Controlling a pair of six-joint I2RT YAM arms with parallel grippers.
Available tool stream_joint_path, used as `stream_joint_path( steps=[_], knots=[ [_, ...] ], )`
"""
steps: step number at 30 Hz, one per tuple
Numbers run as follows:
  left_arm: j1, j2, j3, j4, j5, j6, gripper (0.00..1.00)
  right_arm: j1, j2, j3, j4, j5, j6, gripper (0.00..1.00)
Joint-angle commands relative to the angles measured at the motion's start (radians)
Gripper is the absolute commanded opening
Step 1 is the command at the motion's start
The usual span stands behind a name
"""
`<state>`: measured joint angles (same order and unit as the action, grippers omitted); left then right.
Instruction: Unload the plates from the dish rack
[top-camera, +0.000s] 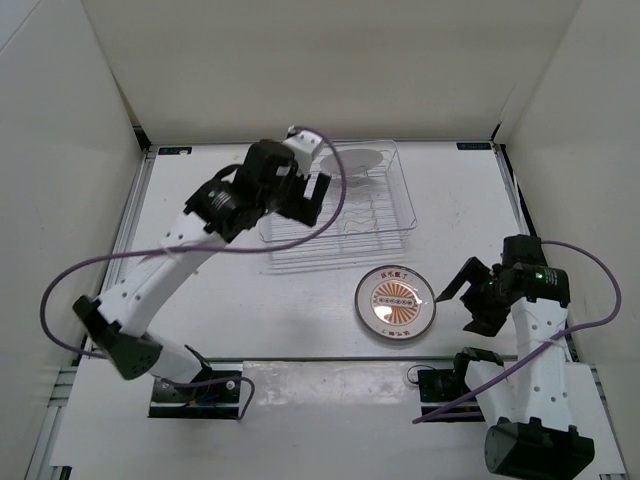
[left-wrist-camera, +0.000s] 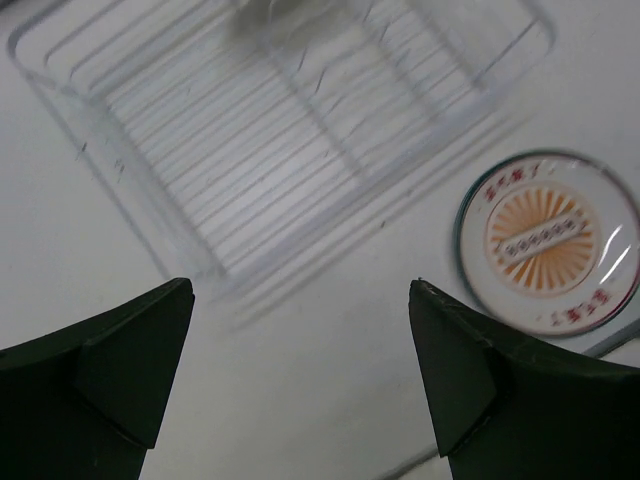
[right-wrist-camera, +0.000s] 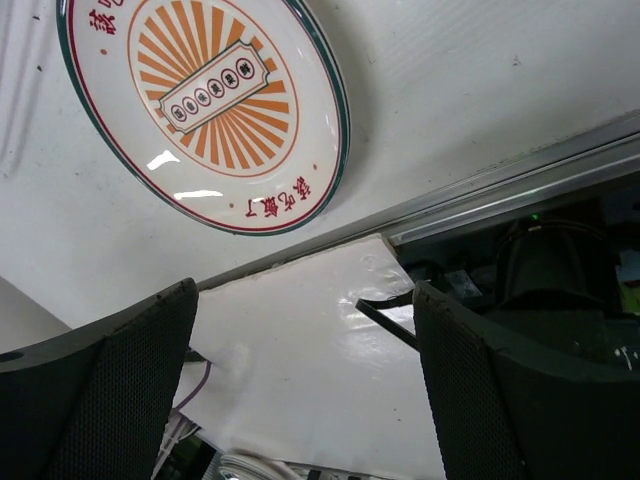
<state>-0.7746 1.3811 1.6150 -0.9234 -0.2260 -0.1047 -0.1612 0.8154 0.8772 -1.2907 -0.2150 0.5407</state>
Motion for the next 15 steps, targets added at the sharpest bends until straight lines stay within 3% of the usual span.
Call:
stream_joint_path(
  steps=[1, 3, 4, 9, 14, 15],
  knots=[
    [0.090, 0.108, 0.103, 0.145, 0.223, 0.040, 1.00, 0.000, 0.005, 0.068, -0.062, 0.054, -0.030, 0.89],
    [0.156, 0.157, 0.059, 0.343, 0.380, 0.051, 1.00, 0.000, 0.014, 0.077, -0.078, 0.080, -0.036, 0.89],
    [0.170, 0.173, 0.013, 0.521, 0.410, 0.051, 0.99, 0.000, 0.019, 0.078, -0.076, 0.081, -0.059, 0.89],
    [0.297, 0.399, 0.095, 0.641, 0.660, -0.001, 0.86, 0.002, 0.019, 0.115, -0.058, 0.098, -0.120, 0.89],
    [0.324, 0.559, 0.131, 0.759, 0.698, 0.151, 0.78, 0.000, 0.041, 0.192, -0.073, 0.158, -0.166, 0.89],
    [0.328, 0.622, 0.245, 0.738, 0.697, 0.158, 0.78, 0.000, 0.047, 0.198, -0.078, 0.167, -0.173, 0.89]
  ],
)
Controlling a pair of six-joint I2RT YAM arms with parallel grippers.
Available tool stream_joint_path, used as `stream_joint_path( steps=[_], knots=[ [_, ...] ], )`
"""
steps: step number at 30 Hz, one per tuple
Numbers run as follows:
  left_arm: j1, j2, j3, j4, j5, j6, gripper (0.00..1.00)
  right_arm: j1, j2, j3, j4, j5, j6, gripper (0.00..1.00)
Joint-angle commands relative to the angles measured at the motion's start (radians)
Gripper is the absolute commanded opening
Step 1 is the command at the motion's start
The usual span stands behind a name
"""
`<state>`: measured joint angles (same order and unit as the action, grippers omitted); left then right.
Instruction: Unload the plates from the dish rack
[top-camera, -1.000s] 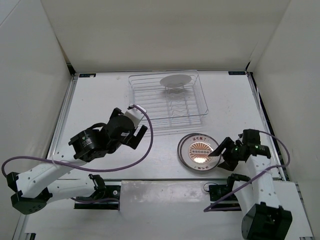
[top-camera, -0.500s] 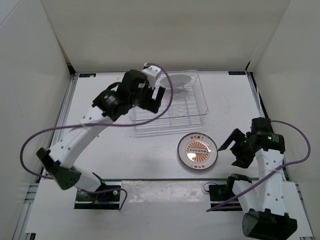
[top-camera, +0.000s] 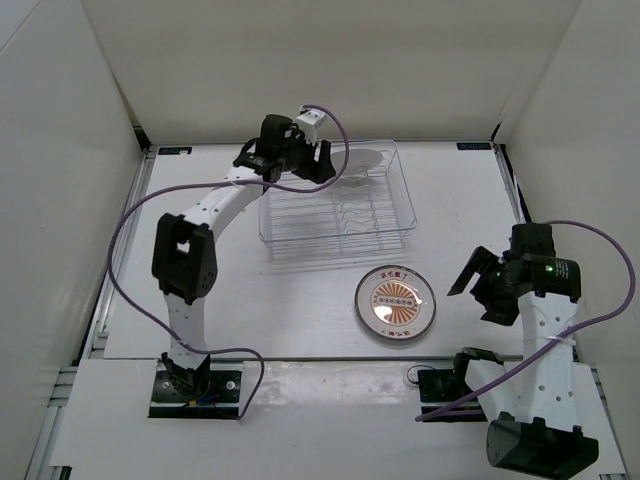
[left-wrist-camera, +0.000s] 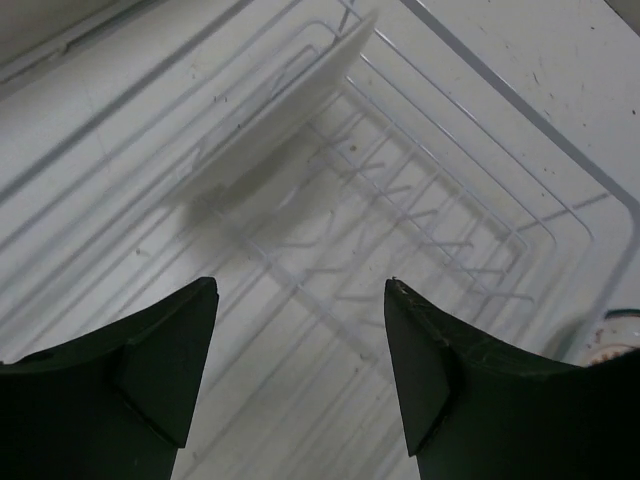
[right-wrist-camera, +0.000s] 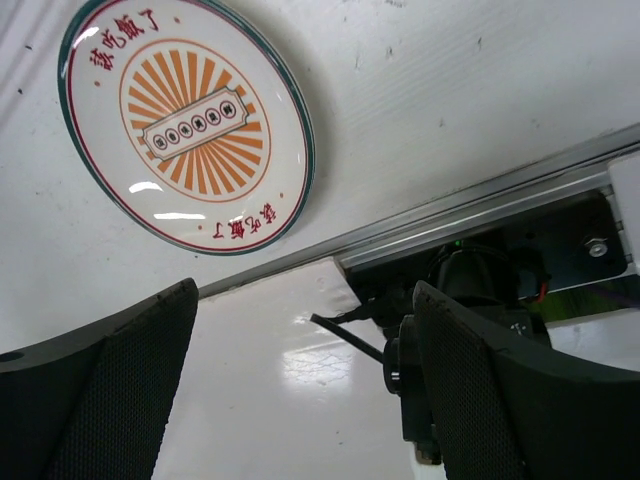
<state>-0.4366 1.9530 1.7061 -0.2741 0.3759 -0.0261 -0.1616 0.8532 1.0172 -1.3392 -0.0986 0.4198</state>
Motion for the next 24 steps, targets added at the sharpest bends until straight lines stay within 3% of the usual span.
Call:
stream_joint_path(
  steps=[1, 9, 13, 18, 24],
  knots=[
    [-0.004, 0.097, 0.189, 0.061, 0.095, 0.097, 0.78, -0.001, 0.006, 0.063, -0.028, 0.053, -0.058, 0.89],
    [0.025, 0.374, 0.558, 0.030, 0.117, 0.068, 0.80, -0.001, 0.040, 0.104, -0.040, 0.088, -0.058, 0.89],
    [0.036, 0.411, 0.534, 0.050, 0.119, 0.032, 0.82, -0.006, 0.056, 0.118, -0.043, 0.094, -0.056, 0.89],
    [0.035, 0.411, 0.469, 0.088, 0.191, -0.014, 0.57, -0.004, 0.098, 0.135, -0.043, 0.131, -0.053, 0.89],
    [0.039, 0.417, 0.458, 0.110, 0.270, -0.035, 0.37, -0.006, 0.127, 0.138, -0.049, 0.139, -0.062, 0.89]
  ],
)
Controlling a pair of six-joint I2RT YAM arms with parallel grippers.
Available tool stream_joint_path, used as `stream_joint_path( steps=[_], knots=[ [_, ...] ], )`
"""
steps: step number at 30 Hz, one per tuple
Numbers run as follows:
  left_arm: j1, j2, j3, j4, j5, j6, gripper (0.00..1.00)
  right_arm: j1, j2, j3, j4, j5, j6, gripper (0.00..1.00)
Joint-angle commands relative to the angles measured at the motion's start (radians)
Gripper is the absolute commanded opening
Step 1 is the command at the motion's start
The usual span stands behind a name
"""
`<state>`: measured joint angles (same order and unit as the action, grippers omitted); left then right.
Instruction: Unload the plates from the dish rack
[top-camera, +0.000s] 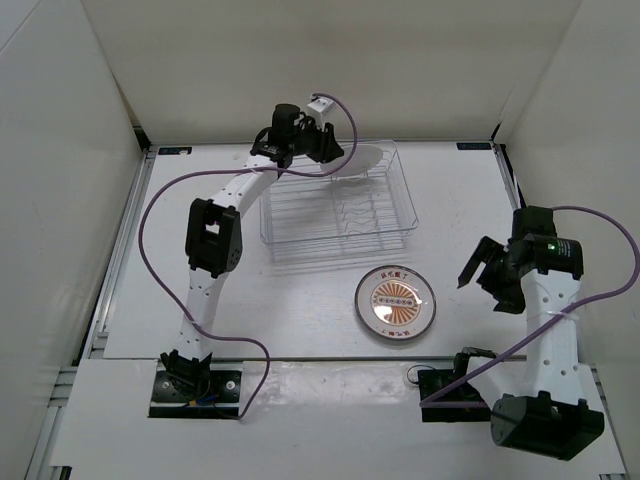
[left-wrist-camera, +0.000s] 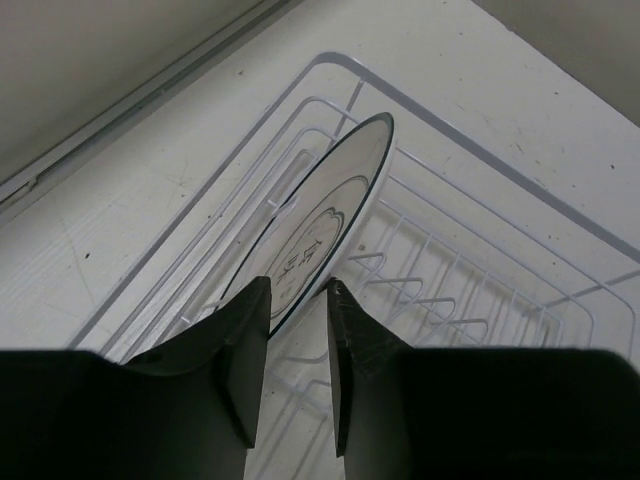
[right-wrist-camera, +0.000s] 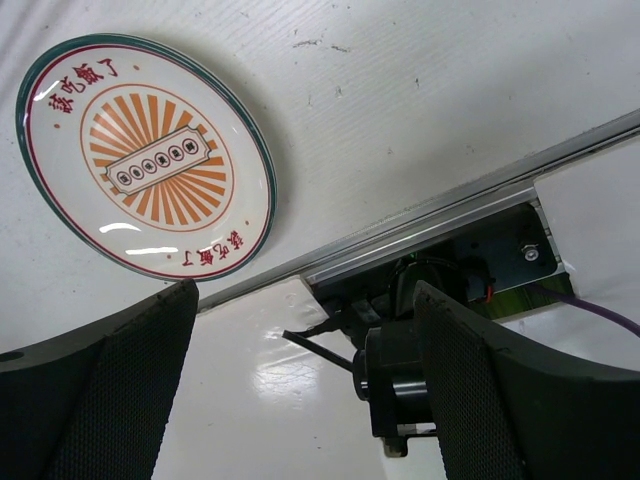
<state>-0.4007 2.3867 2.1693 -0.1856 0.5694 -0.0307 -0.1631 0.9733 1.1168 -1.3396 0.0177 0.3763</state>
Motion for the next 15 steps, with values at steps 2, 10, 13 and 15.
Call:
stream_joint_path(
  steps=[2, 10, 13, 15],
  knots=[
    [0.005, -0.018, -0.022, 0.044, 0.112, -0.044, 0.34, -0.004, 0.021, 0.047, -0.049, 0.019, -0.023, 0.89],
    [0.010, -0.026, -0.039, 0.146, 0.208, -0.054, 0.10, -0.004, 0.053, 0.081, -0.078, 0.024, -0.063, 0.89],
    [0.011, -0.034, -0.046, 0.176, 0.222, -0.061, 0.02, -0.003, 0.057, 0.077, -0.078, 0.016, -0.062, 0.89],
    [0.013, -0.038, -0.049, 0.204, 0.239, -0.064, 0.01, -0.003, 0.062, 0.077, -0.081, 0.019, -0.068, 0.89]
  ],
)
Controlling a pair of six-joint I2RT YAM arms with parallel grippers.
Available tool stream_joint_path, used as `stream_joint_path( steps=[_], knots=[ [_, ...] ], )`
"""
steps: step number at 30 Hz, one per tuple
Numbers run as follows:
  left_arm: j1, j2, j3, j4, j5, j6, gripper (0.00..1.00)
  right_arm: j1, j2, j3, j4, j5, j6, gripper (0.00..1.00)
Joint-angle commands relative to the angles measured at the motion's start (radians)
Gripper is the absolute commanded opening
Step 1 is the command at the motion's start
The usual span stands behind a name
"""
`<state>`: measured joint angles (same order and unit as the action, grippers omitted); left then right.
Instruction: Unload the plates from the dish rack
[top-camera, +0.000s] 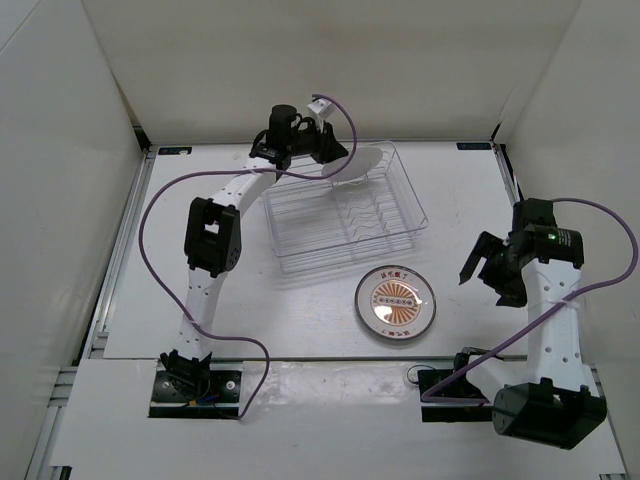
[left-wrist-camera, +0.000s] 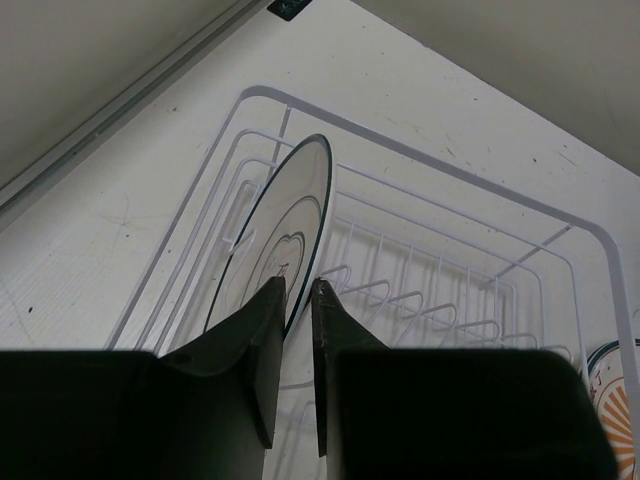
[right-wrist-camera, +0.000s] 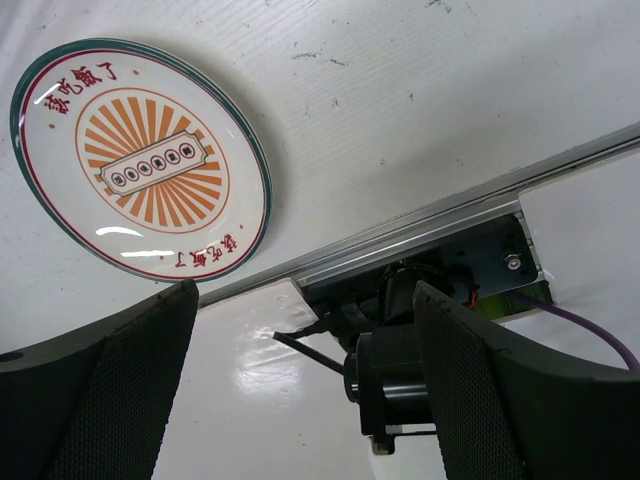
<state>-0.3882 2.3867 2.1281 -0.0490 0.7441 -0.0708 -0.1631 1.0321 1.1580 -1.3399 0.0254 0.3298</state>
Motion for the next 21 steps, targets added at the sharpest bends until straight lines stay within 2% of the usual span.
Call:
stream_joint_path(
  steps=[1, 8, 12, 14, 15, 16, 18, 19, 21],
  knots=[
    [0.002, -0.038, -0.010, 0.072, 0.066, -0.030, 0.01, -0.001, 0.006, 0.035, -0.085, 0.013, -0.026, 0.89],
    [0.009, -0.046, -0.053, 0.150, 0.077, -0.050, 0.01, 0.000, 0.014, 0.048, -0.100, 0.010, -0.028, 0.89],
    [0.017, -0.038, -0.028, 0.202, 0.063, -0.112, 0.01, -0.001, 0.016, 0.034, -0.101, 0.002, -0.026, 0.89],
    [0.023, -0.038, -0.017, 0.286, 0.063, -0.150, 0.01, 0.000, 0.020, 0.028, -0.100, -0.002, -0.023, 0.89],
    [0.035, -0.038, -0.025, 0.325, 0.052, -0.243, 0.01, -0.001, 0.025, 0.025, -0.100, -0.007, -0.026, 0.89],
    [0.035, -0.034, -0.036, 0.488, 0.046, -0.282, 0.01, -0.001, 0.025, 0.023, -0.100, -0.012, -0.022, 0.89],
    [0.055, -0.026, -0.048, 0.570, 0.026, -0.408, 0.01, -0.001, 0.031, 0.020, -0.097, -0.015, -0.020, 0.89],
    [0.057, -0.015, -0.043, 0.628, 0.021, -0.428, 0.01, -0.001, 0.034, 0.022, -0.097, -0.015, -0.018, 0.89],
    [0.058, -0.014, -0.013, 0.640, 0.026, -0.442, 0.01, -0.001, 0.039, 0.022, -0.094, -0.015, -0.018, 0.89]
  ],
)
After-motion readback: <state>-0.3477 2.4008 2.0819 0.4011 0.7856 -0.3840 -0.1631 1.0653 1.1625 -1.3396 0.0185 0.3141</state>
